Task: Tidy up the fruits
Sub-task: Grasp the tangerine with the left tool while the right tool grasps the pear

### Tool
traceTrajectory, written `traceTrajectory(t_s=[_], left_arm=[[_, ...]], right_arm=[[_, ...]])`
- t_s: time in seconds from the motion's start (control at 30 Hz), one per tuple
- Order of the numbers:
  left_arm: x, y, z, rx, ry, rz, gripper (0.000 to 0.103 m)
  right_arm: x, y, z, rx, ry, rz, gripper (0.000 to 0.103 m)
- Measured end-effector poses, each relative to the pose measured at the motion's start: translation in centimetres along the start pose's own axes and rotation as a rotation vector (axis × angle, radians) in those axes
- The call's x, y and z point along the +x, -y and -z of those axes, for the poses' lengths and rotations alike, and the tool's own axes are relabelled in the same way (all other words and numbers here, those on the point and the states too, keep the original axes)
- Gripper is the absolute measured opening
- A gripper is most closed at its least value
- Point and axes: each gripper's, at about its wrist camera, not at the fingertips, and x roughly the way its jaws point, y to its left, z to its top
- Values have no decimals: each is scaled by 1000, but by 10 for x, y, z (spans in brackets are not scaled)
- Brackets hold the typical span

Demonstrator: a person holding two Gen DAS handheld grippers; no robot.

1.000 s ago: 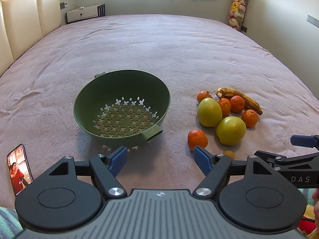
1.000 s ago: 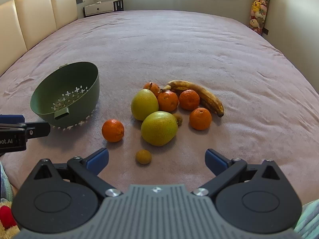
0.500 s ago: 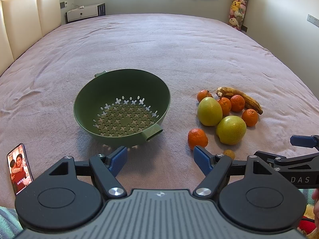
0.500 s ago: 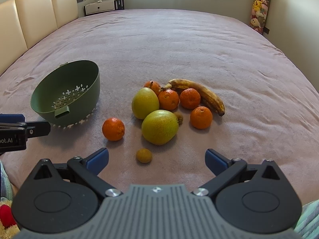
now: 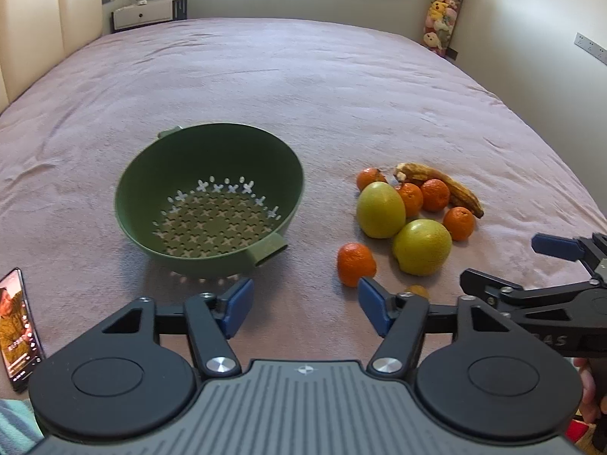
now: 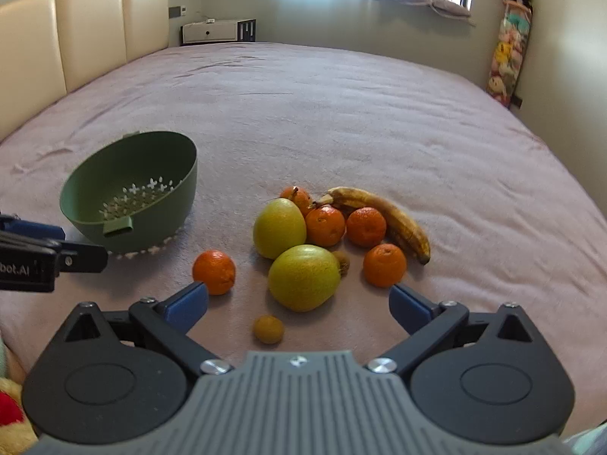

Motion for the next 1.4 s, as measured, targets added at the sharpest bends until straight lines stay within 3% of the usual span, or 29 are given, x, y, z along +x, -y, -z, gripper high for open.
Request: traceTrajectory(t_s=[0.27, 0.4, 0.67, 0.83, 0.9, 1.13, 1.4], left_arm=[[12, 6, 0, 17, -29, 87, 44], [19, 17, -1, 47, -27, 133, 43], [43, 28, -5, 72, -21, 123, 43], [60, 28, -4, 61, -43, 155, 43], [67, 28, -5, 50, -40, 151, 45], [89, 21, -9, -5, -55, 132, 51], [106, 30, -7, 56, -60, 133, 55]], right_arm=[[17, -3, 0, -41, -54, -21, 65], [24, 0, 1, -20, -83, -29, 55], [39, 16, -5, 89, -122, -35, 57], [51, 26, -7, 172, -144, -47, 60], [57, 28, -8, 204, -149, -60, 64], [76, 36, -11, 301, -167, -92, 64], [98, 44, -11, 423, -186, -142, 71]])
